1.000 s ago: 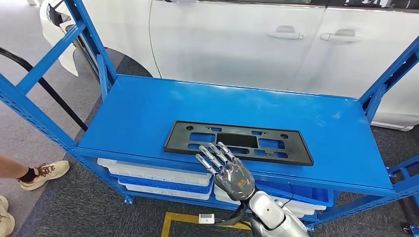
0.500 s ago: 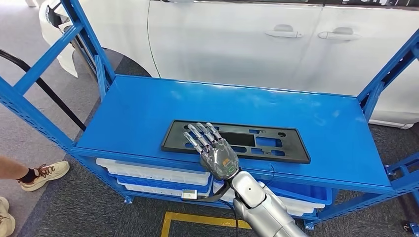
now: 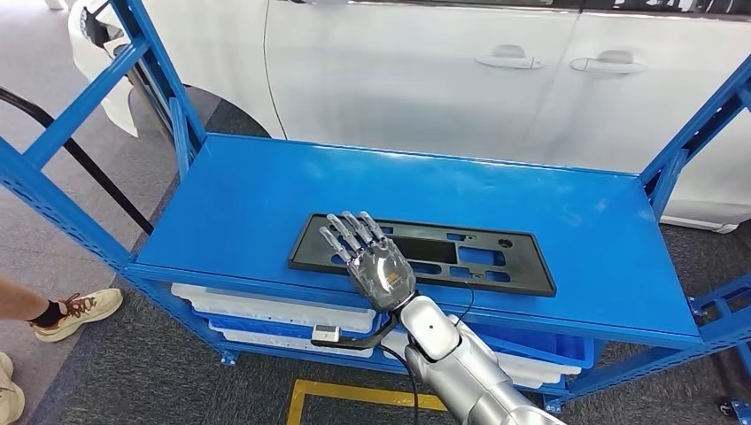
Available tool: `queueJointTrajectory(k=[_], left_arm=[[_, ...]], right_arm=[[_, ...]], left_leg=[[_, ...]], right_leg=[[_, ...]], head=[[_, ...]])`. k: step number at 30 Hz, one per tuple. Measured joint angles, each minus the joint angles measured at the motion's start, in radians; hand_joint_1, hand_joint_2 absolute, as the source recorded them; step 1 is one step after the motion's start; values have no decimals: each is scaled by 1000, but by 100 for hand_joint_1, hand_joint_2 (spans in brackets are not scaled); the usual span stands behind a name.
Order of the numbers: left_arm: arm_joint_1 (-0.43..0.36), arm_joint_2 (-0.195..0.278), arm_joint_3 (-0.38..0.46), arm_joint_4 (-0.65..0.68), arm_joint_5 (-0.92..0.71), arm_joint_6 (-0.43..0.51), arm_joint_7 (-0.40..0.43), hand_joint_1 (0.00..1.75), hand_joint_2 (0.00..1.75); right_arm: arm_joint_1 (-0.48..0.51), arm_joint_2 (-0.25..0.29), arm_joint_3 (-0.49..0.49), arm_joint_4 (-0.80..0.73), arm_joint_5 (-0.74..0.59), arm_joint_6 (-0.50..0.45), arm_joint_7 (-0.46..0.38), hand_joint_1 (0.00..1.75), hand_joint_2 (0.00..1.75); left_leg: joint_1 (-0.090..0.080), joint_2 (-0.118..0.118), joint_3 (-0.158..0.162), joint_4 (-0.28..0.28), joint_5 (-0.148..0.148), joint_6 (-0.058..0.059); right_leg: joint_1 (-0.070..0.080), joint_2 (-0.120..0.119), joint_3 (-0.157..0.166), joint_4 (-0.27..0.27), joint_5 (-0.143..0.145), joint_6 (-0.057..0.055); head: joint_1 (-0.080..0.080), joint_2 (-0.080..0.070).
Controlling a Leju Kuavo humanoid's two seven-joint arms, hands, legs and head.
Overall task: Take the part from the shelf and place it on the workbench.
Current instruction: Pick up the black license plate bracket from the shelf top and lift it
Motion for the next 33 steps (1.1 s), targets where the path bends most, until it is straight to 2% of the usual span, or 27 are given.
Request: queueJointTrajectory(k=[2, 3, 6, 7, 8, 9, 11, 12, 13, 14, 17, 18, 19, 21, 22, 23, 24, 25, 27, 28, 29, 31, 32, 33], left_arm=[[0, 0, -3, 0, 0, -1, 0, 0, 0], [0, 0, -5, 0, 0, -2, -1, 0, 0], [-2, 0, -7, 0, 0, -3, -4, 0, 0], [-2, 0, -7, 0, 0, -4, -5, 0, 0], [-1, 1, -8, 0, 0, -5, -5, 0, 0], [0, 1, -9, 0, 0, -5, -6, 0, 0], [-1, 1, -12, 0, 0, -5, -7, 0, 0], [-2, 1, -14, 0, 0, -5, -8, 0, 0], [-3, 1, -14, 0, 0, -5, -8, 0, 0], [-4, 1, -14, 0, 0, -6, -9, 0, 0], [-4, 2, -15, 0, 0, -8, -14, 0, 0], [-5, 2, -15, 0, 0, -9, -16, 0, 0], [-5, 3, -16, 0, 0, -9, -18, 0, 0], [-5, 4, -16, 0, 0, -9, -20, 0, 0], [-4, 5, -16, 0, 0, -9, -21, 0, 0], [-2, 5, -16, 0, 0, -10, -21, 0, 0], [-1, 6, -16, 0, 0, -10, -21, 0, 0], [0, 6, -17, 0, 0, -11, -22, 0, 0], [-2, 7, -19, 0, 0, -12, -25, 0, 0], [-4, 8, -20, 0, 0, -14, -26, 0, 0], [-5, 9, -21, 0, 0, -15, -27, 0, 0], [-5, 9, -22, 0, 0, -17, -29, 0, 0], [-4, 9, -22, 0, 0, -17, -29, 0, 0], [-4, 9, -22, 0, 0, -16, -30, 0, 0]], right_arm=[[-17, 0, 15, 18, 0, 0, 43, 0, 175], [-29, -2, 28, 29, 0, 0, 72, 0, 175], [-67, -13, 86, 84, 0, 0, 175, 0, 175], [-78, -20, 112, 109, 0, 0, 203, 0, 175], [-87, -27, 137, 133, 0, 0, 221, 0, 175], [-96, -35, 161, 158, 0, 0, 235, 0, 175], [-118, -42, 184, 198, 0, -1, 241, 0, 175], [-132, -44, 190, 218, 0, -1, 245, 0, 175], [-147, -45, 196, 240, 0, -2, 251, 0, 175], [-161, -45, 201, 262, 0, 1, 262, 0, 175], [-198, -44, 209, 326, 0, 29, 308, 0, 175], [-211, -43, 211, 345, 0, 44, 321, 0, 175], [-223, -41, 212, 362, 0, 56, 331, 0, 175], [-239, -41, 213, 391, 0, 70, 341, 0, 175], [-243, -41, 214, 404, 0, 73, 345, 0, 175], [-248, -41, 214, 415, 0, 77, 351, 0, 175], [-253, -41, 215, 425, 1, 83, 359, 0, 175], [-258, -40, 215, 434, 1, 93, 368, 0, 175], [-273, -41, 209, 448, 1, 123, 384, 3, 175], [-282, -42, 199, 456, 1, 141, 390, 33, 175], [-291, -45, 183, 464, 1, 158, 394, 64, 175], [-305, -50, 146, 477, 1, 190, 396, 122, 175], [-310, -52, 130, 483, 1, 202, 394, 122, 175], [-314, -55, 116, 488, 1, 210, 392, 135, 175]], left_leg=[[4, 2, 2, -7, 5, 12], [6, 3, 2, -10, 8, 17], [5, 5, -1, -12, 10, 25], [5, 5, -1, -11, 10, 26], [5, 4, -1, -11, 10, 25], [5, 3, -1, -10, 9, 25], [5, 2, 2, -7, 7, 21], [2, 2, 1, -5, 5, 18], [1, 3, 0, -3, 4, 14], [-1, 3, -1, -3, 4, 9], [0, 3, 1, -1, 0, -7], [2, 3, -5, 17, -14, -12], [3, 3, -21, 55, -38, -17], [6, 3, -76, 181, -99, -24], [6, 3, -102, 238, -120, -27], [7, 3, -115, 268, -123, -28], [7, 3, -111, 261, -109, -28], [7, 3, -87, 215, -79, -27], [5, 3, -16, 75, -22, -19], [4, 3, 10, 24, -8, -14], [1, 3, 23, -4, -4, -8], [0, 2, 24, -12, -2, 5], [1, 2, 23, -14, 2, 11], [3, 3, 22, -17, 6, 18]], right_leg=[[-2, 0, -5, 13, -11, 10], [-2, 0, -19, 44, -32, 15], [-5, 0, -110, 232, -122, 24], [-5, 0, -135, 282, -136, 25], [-5, -1, -143, 297, -130, 25], [-5, -1, -134, 275, -107, 24], [-4, -1, -73, 140, -33, 17], [-3, -1, -42, 73, -8, 13], [-1, -1, -22, 27, 5, 8], [1, -1, -13, 6, 7, 4], [1, 0, -7, -5, 11, -13], [-1, -1, -3, -9, 13, -19], [-3, -2, 0, -13, 15, -23], [-3, -3, 1, -14, 15, -28], [-3, -4, 2, -14, 15, -29], [-2, -3, 2, -14, 15, -29], [-2, -3, 3, -13, 15, -29], [-2, -2, 5, -13, 15, -28], [1, -2, 7, -12, 15, -23], [3, -2, 7, -11, 15, -18], [4, -2, 6, -10, 15, -12], [5, -3, 4, -12, 18, 0], [3, -2, 3, -8, 15, 6], [2, -2, -4, 7, 3, 11]], head=[[0, 0], [0, 0], [0, 0], [0, 0], [0, 0], [0, 0], [0, 0], [0, 0], [0, 0], [0, 0], [0, 0], [0, 0], [0, 0], [0, 0], [0, 0], [0, 0], [0, 0], [0, 0], [0, 0], [0, 0], [0, 0], [0, 0], [0, 0], [0, 0]])
